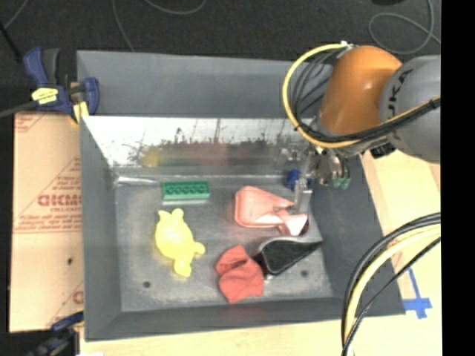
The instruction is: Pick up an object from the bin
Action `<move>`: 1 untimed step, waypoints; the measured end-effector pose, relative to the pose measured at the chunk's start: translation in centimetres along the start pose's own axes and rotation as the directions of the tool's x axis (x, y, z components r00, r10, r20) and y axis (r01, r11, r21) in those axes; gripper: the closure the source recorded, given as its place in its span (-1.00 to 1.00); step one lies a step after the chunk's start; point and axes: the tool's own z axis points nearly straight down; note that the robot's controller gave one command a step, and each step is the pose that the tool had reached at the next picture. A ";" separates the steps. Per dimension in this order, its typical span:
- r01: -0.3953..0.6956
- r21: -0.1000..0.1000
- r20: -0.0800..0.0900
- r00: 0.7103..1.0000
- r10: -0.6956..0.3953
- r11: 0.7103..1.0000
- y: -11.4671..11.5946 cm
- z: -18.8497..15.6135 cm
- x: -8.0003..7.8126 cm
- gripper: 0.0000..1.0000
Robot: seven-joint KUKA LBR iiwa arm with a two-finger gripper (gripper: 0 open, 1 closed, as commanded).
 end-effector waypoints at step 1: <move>0.054 0.002 0.006 0.999 -0.054 0.999 0.6 1.7 0.0 -1.00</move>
Offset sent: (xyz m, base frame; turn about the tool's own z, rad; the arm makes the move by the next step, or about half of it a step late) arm -0.0115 0.0089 -0.0815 0.0008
